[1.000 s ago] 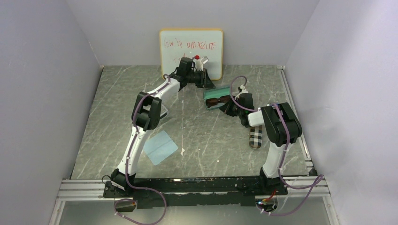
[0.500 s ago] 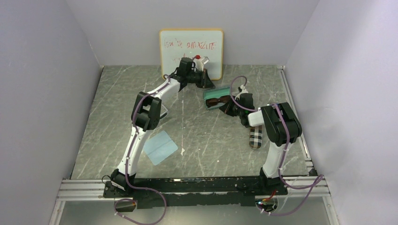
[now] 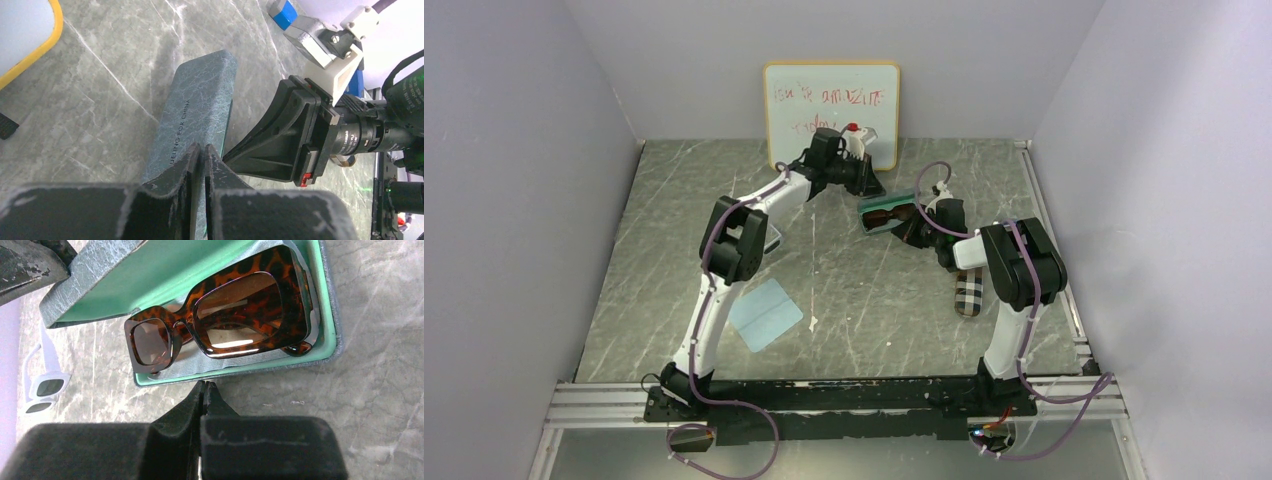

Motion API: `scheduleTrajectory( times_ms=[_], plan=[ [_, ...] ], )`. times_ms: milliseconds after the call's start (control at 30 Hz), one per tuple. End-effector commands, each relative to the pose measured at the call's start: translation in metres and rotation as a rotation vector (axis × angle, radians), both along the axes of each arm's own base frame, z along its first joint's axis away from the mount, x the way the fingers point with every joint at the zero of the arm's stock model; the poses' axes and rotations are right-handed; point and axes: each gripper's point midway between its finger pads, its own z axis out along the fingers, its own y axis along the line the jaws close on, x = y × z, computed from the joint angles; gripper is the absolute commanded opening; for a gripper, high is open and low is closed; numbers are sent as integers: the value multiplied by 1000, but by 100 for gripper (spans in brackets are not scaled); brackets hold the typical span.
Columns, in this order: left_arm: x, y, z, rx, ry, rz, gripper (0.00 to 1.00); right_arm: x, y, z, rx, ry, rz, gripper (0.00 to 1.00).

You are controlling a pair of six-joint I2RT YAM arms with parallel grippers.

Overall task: Organize the sunglasses
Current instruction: Close the sunglasses case at the center of the board.

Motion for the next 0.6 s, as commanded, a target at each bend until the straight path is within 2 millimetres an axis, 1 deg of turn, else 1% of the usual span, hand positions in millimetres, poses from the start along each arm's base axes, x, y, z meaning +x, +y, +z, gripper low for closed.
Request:
scheduleTrajectory(
  times_ms=[0, 333, 567],
  plan=[
    [-31, -3, -18, 66, 60, -51, 12, -5, -8, -25, -37, 74, -27, 0],
    [-51, -5, -32, 106, 73, -75, 11, -4, -8, -23, -25, 69, -25, 0],
    [-52, -2, -31, 120, 63, -68, 12, -4, -8, -19, -20, 62, -24, 0]
  ],
)
